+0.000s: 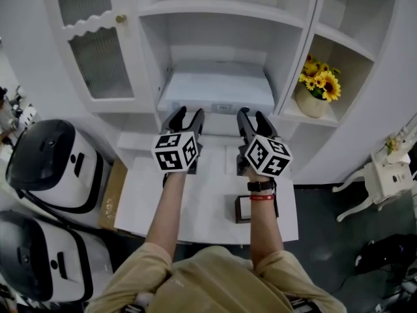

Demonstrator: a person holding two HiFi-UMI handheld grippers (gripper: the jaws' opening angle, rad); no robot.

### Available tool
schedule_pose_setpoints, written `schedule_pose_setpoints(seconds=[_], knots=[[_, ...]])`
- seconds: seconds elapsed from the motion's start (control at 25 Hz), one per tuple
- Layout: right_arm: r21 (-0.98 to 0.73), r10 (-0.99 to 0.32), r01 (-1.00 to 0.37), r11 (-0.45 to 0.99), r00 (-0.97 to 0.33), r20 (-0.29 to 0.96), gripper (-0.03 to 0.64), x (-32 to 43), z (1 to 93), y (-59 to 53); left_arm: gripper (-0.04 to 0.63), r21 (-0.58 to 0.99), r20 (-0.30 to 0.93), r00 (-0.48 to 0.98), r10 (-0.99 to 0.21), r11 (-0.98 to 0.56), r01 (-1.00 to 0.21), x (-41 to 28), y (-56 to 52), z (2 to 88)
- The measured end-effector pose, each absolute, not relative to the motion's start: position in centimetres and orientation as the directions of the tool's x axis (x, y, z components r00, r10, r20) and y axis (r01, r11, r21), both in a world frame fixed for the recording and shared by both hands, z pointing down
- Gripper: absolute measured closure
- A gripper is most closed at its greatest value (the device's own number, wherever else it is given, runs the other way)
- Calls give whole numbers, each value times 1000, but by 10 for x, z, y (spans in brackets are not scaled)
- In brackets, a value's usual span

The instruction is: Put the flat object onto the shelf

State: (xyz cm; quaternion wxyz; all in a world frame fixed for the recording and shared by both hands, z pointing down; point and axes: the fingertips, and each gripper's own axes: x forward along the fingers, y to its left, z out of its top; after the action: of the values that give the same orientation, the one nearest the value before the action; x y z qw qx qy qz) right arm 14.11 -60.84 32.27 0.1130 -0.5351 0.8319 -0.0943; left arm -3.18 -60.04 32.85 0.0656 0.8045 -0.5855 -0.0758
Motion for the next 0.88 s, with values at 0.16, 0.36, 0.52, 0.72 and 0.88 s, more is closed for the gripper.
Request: schedule_pose_setpoints(seconds=[0.16, 0.36, 0.52, 0.72, 0.88], knots=[[-280, -909, -866, 413, -408, -81, 344, 141, 323, -614, 368, 219, -47, 307, -951, -309, -925, -32, -607, 328], [-294, -904, -857, 424, -422, -72, 345, 141, 326, -620, 368, 208, -38, 298, -954, -299, -931, -31, -616, 329], [-282, -906, -863, 419, -418, -66, 359, 143, 326, -623, 368, 196, -28, 269, -963, -269, -943, -31, -623, 331], [-284, -909, -866, 411, -412, -56, 359, 143, 326, -622, 368, 130, -7, 257, -966, -256, -958, -30, -624, 332], [-306, -915, -865, 397, -400, -56, 359, 143, 327, -616, 368, 80, -1, 259, -966, -258, -963, -28, -617, 336]])
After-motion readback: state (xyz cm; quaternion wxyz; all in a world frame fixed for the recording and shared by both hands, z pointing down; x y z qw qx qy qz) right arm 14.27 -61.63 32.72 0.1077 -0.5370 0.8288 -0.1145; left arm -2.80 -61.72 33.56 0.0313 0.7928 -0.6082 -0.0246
